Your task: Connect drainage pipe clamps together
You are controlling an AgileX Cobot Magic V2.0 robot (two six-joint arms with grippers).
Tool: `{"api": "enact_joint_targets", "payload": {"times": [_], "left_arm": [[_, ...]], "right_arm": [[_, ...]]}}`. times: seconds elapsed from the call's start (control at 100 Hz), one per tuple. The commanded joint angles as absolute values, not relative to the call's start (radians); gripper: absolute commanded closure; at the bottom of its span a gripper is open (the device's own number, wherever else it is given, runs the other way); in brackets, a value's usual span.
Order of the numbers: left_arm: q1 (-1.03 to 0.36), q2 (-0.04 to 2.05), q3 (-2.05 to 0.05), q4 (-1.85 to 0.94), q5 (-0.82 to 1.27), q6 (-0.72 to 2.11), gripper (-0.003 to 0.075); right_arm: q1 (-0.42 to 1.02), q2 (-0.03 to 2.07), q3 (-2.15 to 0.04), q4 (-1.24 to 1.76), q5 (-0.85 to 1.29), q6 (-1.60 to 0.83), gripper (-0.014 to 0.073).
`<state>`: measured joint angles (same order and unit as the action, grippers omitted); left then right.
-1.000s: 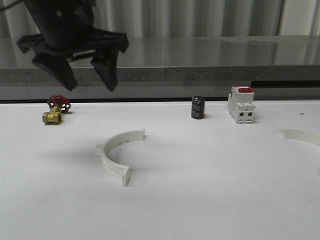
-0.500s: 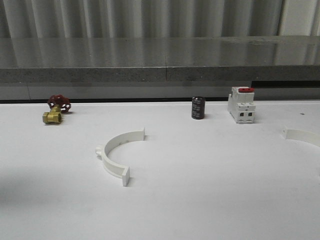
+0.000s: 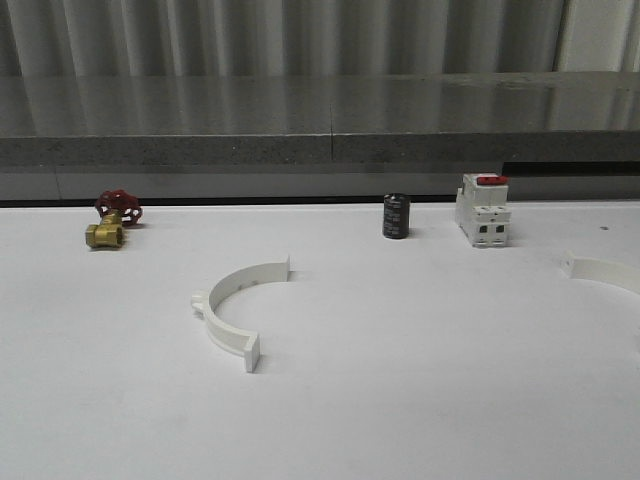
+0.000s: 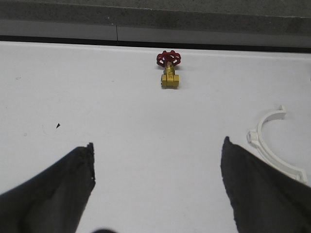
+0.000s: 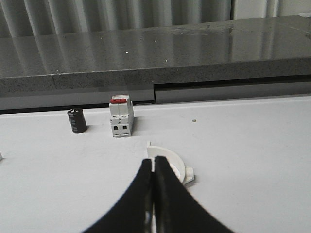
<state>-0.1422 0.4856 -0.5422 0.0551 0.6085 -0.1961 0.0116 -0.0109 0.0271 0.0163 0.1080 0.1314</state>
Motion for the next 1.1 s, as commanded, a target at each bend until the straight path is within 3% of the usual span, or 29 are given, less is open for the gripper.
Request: {"api": "enact_joint_targets", "payload": {"times": [0.0,0.15,0.38,0.72,1.09], "left_arm": [[-0.141,0.4,-0.526,0.047,0.585,-0.197,0.0193],[-0.141,0.278,-0.483,0.047,0.607,-0.195,0.0303],[-0.141,0.21,-0.472,0.052,0.607,-0.195,0.0737],[-0.141,0.21,-0.472,0.056,0.607,-0.195,0.074],[-0.141,0.21,-0.472,0.056,0.607,-0.195,0.074]], "right_arm": [[0.005,-0.031,0.012,0.01,0.036,0.13,0.0662],[0.005,-0.031,0.012,0.01,0.032,0.13,0.0662],[0.005,-0.031,0.012,0.01,0.014,0.13,0.0662],[0.005,0.042,-0.083,0.01,0.07,0.113,0.0662],[0.005,0.527,-0.41,0.01,0.25,0.113,0.0662]]}}
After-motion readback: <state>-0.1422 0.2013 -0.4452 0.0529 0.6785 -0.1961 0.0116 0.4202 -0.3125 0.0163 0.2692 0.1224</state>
